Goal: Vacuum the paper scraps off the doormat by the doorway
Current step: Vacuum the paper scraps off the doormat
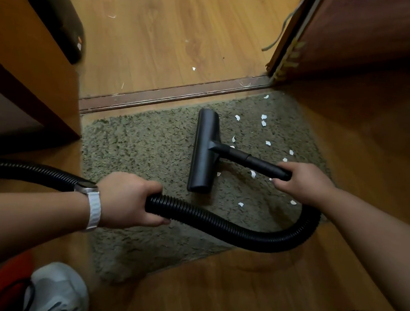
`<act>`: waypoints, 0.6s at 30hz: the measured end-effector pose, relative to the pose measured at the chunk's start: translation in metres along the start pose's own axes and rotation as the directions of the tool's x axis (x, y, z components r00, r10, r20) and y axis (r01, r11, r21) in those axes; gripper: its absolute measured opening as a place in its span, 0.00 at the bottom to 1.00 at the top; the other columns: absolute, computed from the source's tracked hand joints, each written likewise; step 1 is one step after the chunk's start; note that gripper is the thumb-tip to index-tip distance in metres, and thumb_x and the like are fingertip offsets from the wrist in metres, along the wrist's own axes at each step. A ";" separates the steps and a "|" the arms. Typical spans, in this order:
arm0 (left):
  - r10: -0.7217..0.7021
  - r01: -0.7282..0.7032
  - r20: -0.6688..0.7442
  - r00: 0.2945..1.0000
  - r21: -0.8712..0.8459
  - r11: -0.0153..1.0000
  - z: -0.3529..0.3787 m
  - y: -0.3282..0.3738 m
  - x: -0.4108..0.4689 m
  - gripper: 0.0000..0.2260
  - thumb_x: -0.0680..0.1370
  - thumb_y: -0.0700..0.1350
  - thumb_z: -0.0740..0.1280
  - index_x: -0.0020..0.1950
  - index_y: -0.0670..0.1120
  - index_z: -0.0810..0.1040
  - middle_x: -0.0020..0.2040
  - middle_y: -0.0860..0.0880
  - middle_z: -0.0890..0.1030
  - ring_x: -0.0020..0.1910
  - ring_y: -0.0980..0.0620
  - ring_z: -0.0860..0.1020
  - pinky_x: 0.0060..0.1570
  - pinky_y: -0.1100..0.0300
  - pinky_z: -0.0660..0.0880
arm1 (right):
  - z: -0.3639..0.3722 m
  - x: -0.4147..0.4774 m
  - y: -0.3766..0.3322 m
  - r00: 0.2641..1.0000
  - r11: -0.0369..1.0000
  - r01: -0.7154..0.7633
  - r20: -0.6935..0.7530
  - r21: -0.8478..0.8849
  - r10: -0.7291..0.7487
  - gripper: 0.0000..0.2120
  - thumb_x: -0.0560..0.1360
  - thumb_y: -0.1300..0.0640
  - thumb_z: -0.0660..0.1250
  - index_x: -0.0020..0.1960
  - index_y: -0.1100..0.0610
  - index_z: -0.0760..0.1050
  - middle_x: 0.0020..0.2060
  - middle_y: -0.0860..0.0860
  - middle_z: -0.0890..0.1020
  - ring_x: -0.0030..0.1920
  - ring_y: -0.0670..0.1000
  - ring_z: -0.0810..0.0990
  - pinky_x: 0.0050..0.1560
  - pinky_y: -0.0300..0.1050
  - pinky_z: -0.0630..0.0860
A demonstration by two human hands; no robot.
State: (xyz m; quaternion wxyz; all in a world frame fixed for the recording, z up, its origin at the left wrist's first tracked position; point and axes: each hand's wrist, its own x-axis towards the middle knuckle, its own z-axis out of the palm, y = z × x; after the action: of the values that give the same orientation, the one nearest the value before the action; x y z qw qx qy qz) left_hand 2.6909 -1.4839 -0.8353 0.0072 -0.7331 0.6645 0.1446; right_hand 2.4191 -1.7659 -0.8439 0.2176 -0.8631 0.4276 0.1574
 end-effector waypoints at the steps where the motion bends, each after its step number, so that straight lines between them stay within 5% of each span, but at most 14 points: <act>1: 0.007 -0.007 -0.002 1.000 0.013 1.000 -0.004 0.003 0.003 0.33 0.61 0.79 0.47 0.44 0.55 0.73 0.34 0.55 0.78 0.34 0.54 0.79 0.33 0.60 0.74 | -0.002 -0.002 0.002 1.000 1.000 0.007 -0.008 0.008 -0.007 0.10 0.75 0.46 0.68 0.56 0.41 0.78 0.34 0.44 0.79 0.34 0.44 0.77 0.31 0.43 0.67; 6: 0.022 -0.023 0.054 0.998 0.028 0.999 -0.004 0.018 0.012 0.30 0.65 0.77 0.53 0.48 0.55 0.73 0.36 0.56 0.78 0.37 0.54 0.79 0.36 0.61 0.74 | -0.002 -0.013 0.018 1.000 0.999 -0.002 -0.025 0.045 0.003 0.09 0.76 0.47 0.69 0.56 0.43 0.78 0.35 0.48 0.81 0.32 0.46 0.77 0.33 0.45 0.69; 12: 0.053 -0.053 0.016 0.998 0.014 0.998 0.033 0.045 0.010 0.34 0.63 0.78 0.47 0.48 0.54 0.75 0.36 0.54 0.80 0.38 0.51 0.81 0.34 0.60 0.71 | 0.009 -0.037 0.043 0.999 0.999 -0.047 -0.007 -0.016 0.047 0.11 0.77 0.47 0.69 0.58 0.43 0.77 0.34 0.46 0.80 0.32 0.44 0.76 0.30 0.44 0.67; 18: 0.159 -0.156 -0.068 0.985 0.053 0.986 0.058 0.066 0.012 0.26 0.67 0.74 0.56 0.39 0.53 0.76 0.27 0.54 0.77 0.25 0.52 0.78 0.24 0.63 0.65 | 0.026 -0.070 0.063 0.998 0.999 -0.048 -0.043 -0.014 0.048 0.12 0.74 0.49 0.70 0.58 0.43 0.78 0.35 0.46 0.79 0.35 0.46 0.77 0.34 0.46 0.72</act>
State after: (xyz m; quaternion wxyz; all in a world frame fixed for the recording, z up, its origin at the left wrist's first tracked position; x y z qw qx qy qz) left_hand 2.6153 -1.4912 -0.8817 -0.0109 -0.6827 0.7234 0.1024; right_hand 2.3247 -1.7398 -0.8490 0.1982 -0.8574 0.4516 0.1472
